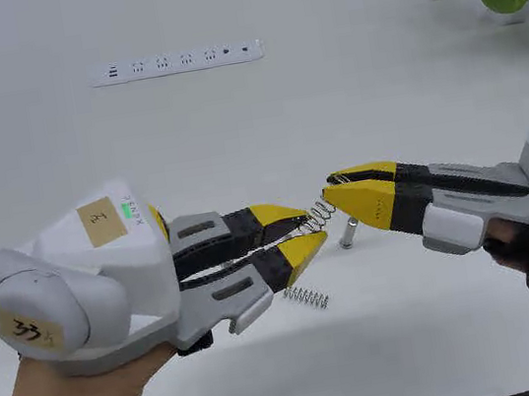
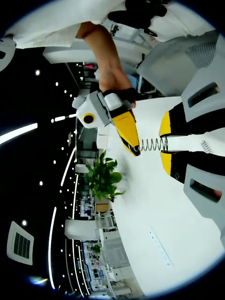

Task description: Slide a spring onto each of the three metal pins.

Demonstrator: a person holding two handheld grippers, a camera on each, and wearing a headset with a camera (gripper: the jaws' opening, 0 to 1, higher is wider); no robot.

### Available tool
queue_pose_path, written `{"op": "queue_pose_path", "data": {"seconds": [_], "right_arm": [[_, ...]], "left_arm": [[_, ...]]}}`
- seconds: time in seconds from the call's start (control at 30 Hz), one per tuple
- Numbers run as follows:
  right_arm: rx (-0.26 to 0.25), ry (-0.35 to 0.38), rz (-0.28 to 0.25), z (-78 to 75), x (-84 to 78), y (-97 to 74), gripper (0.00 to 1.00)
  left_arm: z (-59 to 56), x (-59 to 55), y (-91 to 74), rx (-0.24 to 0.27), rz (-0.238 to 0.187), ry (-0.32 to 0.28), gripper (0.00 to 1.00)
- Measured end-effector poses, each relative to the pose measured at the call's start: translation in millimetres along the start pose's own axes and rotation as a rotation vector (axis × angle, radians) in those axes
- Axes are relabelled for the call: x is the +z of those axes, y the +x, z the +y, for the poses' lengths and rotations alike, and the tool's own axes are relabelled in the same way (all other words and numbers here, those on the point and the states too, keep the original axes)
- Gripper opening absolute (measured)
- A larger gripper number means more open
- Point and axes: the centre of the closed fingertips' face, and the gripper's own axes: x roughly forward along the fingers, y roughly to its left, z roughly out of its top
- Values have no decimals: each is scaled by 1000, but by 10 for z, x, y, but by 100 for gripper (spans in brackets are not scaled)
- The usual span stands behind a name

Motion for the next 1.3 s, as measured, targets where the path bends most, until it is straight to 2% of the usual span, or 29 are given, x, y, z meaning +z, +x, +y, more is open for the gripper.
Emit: {"op": "queue_pose_path", "data": {"seconds": [0.3, 0.97, 1.3], "right_arm": [[-2, -102, 71, 52, -28, 18, 12], [9, -296, 172, 171, -57, 57, 12], [13, -355, 222, 173, -108, 81, 12]], "left_arm": [[-21, -66, 15, -6, 39, 26, 12], [-36, -118, 27, -20, 55, 18, 12], [-39, -170, 35, -24, 63, 14, 11]]}}
